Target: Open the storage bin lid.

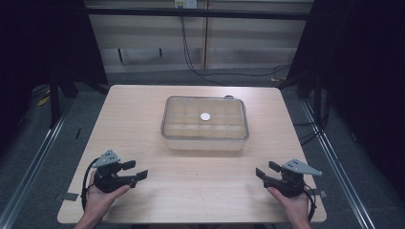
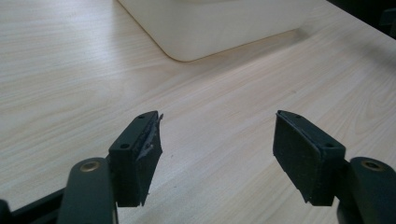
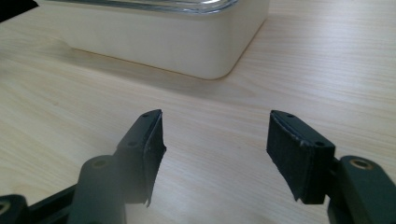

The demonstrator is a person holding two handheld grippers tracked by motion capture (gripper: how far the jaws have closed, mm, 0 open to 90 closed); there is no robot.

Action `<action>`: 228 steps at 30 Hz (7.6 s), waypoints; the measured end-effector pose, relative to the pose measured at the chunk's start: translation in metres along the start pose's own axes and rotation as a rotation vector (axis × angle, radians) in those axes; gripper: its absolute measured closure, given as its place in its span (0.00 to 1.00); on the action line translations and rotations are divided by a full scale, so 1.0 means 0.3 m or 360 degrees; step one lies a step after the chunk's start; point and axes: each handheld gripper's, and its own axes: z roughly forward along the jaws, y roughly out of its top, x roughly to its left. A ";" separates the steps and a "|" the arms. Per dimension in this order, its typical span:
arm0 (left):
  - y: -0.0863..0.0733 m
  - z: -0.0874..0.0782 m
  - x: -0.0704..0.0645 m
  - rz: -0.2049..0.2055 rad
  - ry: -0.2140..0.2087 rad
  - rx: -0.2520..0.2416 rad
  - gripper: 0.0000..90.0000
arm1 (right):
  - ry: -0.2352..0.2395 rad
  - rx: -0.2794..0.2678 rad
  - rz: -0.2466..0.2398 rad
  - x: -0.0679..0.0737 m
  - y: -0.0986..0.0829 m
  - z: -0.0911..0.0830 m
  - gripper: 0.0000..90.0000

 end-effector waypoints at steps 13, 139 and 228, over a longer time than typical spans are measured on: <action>0.005 0.028 0.015 -0.0021 -0.0001 0.0019 0.28 | 0.0188 0.0050 -0.0005 -0.005 0.015 0.021 0.43; 0.427 0.451 0.141 -0.0052 -0.0135 0.0221 0.20 | 0.0328 0.0501 0.0141 -0.131 0.434 0.520 0.08; 0.408 0.323 0.103 0.0039 -0.0150 -0.0050 0.66 | 0.0391 0.0054 0.0291 -0.153 0.440 0.337 0.72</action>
